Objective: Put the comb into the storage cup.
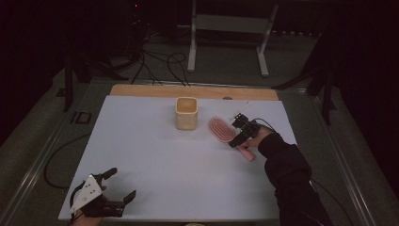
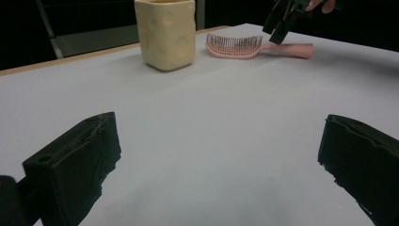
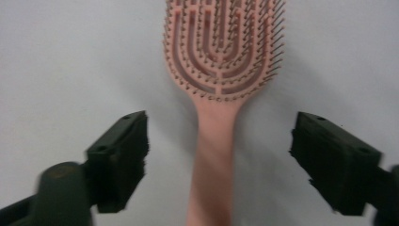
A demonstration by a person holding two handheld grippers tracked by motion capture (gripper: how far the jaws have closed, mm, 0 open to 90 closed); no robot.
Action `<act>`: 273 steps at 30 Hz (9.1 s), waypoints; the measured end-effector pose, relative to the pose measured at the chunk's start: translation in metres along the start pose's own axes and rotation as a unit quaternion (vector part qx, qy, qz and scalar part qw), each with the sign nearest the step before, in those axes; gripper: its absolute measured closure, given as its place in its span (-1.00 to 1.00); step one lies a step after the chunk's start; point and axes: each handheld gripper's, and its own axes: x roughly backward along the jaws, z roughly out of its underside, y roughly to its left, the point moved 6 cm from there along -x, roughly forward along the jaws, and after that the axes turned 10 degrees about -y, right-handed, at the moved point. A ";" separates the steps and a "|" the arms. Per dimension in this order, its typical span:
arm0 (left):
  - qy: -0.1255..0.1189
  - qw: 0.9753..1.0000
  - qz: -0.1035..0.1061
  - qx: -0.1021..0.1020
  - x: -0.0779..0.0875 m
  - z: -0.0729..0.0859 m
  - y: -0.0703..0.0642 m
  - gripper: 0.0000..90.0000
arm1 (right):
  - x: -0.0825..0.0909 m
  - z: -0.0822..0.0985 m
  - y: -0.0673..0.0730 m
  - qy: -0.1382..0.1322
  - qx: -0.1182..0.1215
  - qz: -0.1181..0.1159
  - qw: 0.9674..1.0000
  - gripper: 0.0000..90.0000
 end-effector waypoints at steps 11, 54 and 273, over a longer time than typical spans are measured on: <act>0.002 1.000 0.001 0.000 -0.001 0.001 0.000 -0.99 | -0.014 0.004 -0.003 0.031 -0.009 0.017 0.999 0.04; 0.002 1.000 -0.001 0.002 -0.001 0.001 0.001 -0.99 | -0.022 0.011 0.007 -0.005 -0.037 0.027 0.999 0.56; 0.156 0.947 0.069 0.273 -0.252 -0.124 -0.081 0.21 | 0.065 0.055 0.113 -0.376 -0.008 0.009 0.926 0.57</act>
